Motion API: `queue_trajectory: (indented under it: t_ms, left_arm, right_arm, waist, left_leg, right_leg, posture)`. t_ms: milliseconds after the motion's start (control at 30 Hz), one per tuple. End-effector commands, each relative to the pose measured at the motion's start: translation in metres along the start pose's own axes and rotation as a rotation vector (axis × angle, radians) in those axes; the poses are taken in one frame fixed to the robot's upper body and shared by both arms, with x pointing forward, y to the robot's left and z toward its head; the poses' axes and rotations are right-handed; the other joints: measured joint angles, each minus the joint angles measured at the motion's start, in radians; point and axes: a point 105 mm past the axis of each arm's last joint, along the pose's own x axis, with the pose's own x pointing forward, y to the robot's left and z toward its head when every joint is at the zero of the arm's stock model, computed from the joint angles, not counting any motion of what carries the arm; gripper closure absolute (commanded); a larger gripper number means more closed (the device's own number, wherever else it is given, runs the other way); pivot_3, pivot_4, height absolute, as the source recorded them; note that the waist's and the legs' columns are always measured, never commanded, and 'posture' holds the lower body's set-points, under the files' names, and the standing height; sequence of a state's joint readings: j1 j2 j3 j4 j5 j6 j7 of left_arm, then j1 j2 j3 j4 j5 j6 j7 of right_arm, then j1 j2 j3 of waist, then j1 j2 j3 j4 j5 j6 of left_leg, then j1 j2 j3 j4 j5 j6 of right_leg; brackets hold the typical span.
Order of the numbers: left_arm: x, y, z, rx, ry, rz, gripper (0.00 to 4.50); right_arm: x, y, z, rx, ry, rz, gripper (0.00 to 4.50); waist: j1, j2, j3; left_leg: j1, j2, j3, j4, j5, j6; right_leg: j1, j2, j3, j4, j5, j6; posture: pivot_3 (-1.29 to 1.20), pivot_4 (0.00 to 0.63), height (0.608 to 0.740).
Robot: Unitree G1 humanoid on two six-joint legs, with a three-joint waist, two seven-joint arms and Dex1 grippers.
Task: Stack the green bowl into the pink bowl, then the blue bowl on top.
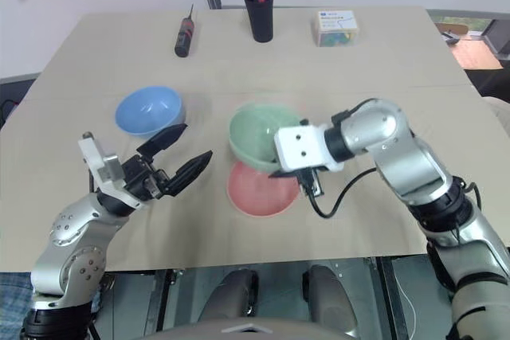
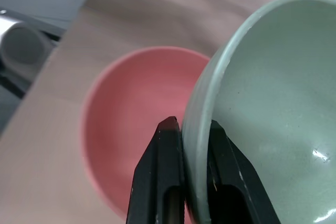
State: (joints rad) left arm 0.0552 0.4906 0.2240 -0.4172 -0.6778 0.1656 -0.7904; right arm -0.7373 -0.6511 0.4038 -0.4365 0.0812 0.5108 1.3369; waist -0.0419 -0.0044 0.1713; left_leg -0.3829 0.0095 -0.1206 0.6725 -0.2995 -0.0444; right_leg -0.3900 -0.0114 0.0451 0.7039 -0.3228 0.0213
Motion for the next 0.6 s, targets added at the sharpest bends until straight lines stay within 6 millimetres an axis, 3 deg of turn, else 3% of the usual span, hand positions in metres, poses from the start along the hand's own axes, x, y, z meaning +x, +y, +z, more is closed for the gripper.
queue_trajectory:
  t_ms: [33, 67, 200, 300, 333, 467, 600]
  left_arm:
    - [0.002, -0.001, 0.004, 0.014, -0.014, -0.026, 0.00]
    - [0.003, -0.001, 0.003, 0.012, -0.012, -0.032, 0.00]
    - [0.003, 0.001, 0.003, 0.011, -0.010, -0.044, 0.00]
    - [0.004, 0.003, 0.003, 0.009, -0.013, -0.045, 0.00]
    - [0.006, 0.003, 0.003, 0.008, -0.016, -0.049, 0.00]
    - [0.009, 0.007, 0.003, 0.024, -0.008, -0.050, 0.00]
    - [0.010, 0.014, -0.002, 0.056, 0.022, -0.029, 0.00]
  right_arm:
    - [0.000, 0.000, 0.012, -0.043, 0.007, -0.024, 3.63]
    - [0.000, 0.001, 0.014, -0.043, 0.007, -0.027, 3.47]
    - [-0.001, 0.001, 0.019, -0.035, 0.005, -0.048, 1.96]
    - [-0.003, -0.001, 0.021, -0.012, -0.004, -0.074, 0.46]
    - [-0.006, -0.004, 0.023, 0.046, -0.035, -0.106, 0.25]
    - [-0.034, -0.012, 0.035, 0.279, -0.229, -0.221, 0.11]
    - [-0.063, -0.013, 0.036, 0.342, -0.346, -0.335, 0.11]
  waist:
    - [0.002, 0.000, 0.000]
    - [0.002, 0.000, 0.000]
    - [0.003, 0.000, 0.000]
    - [0.003, 0.000, 0.000]
    - [0.003, 0.000, 0.000]
    - [0.003, 0.000, 0.000]
    - [0.008, -0.001, 0.000]
  left_leg:
    - [0.000, 0.000, 0.000, 0.000, 0.000, 0.000]
    - [0.000, 0.000, 0.000, 0.000, 0.000, 0.000]
    - [0.000, 0.000, -0.001, 0.001, 0.000, -0.001]
    - [0.000, 0.000, -0.001, 0.001, 0.000, -0.001]
    - [0.000, 0.000, -0.001, 0.000, 0.000, -0.001]
    - [0.000, 0.000, -0.001, 0.000, 0.000, -0.001]
    - [0.000, -0.002, -0.003, 0.000, 0.000, 0.000]
  right_leg:
    - [0.000, 0.000, 0.000, 0.000, 0.000, 0.000]
    - [0.001, 0.000, -0.001, 0.000, 0.000, 0.000]
    - [0.001, 0.000, -0.001, -0.001, 0.000, 0.000]
    - [0.002, 0.000, -0.002, -0.003, 0.000, 0.000]
    - [0.003, 0.000, -0.002, -0.003, 0.000, 0.000]
    - [0.003, 0.000, -0.003, -0.003, 0.000, 0.000]
    - [0.005, -0.001, -0.004, -0.005, 0.000, 0.000]
  posture:
    - [0.00, 0.150, 0.740]
    - [0.00, 0.150, 0.740]
    - [0.00, 0.150, 0.740]
    - [0.00, 0.150, 0.740]
    - [0.00, 0.150, 0.740]
    - [0.00, 0.150, 0.740]
    - [0.00, 0.150, 0.740]
